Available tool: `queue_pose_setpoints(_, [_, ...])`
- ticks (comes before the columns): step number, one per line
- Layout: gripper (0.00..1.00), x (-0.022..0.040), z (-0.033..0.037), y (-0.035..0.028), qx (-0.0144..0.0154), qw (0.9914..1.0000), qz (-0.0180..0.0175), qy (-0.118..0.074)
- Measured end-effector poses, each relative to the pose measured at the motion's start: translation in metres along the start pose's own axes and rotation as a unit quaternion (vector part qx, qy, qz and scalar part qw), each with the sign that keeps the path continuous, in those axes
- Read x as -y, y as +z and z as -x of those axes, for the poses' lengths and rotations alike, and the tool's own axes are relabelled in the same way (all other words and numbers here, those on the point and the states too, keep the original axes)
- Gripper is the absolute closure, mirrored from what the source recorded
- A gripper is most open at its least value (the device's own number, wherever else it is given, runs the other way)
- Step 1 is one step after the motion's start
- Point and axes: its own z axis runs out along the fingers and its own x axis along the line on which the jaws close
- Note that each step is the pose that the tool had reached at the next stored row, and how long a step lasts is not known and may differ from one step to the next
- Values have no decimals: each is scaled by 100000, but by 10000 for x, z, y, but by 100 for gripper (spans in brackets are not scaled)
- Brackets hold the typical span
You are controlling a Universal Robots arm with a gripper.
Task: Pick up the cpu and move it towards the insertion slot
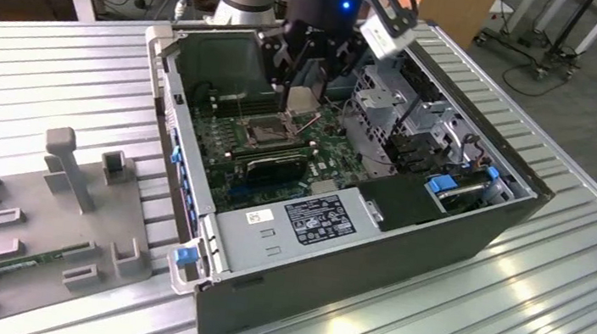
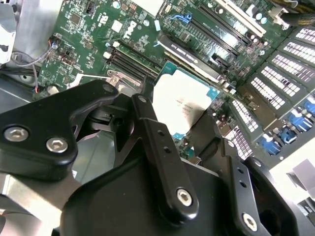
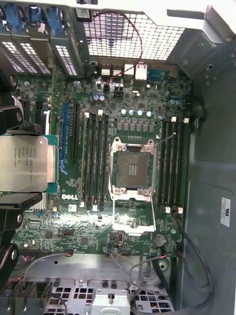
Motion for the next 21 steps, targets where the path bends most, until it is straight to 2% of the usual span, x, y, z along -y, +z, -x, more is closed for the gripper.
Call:
queue_pose_setpoints(13, [45,-161,6,27,6,100000,230,-2])
queue_pose_setpoints(21, [45,-243,8,42,15,99999,504,0])
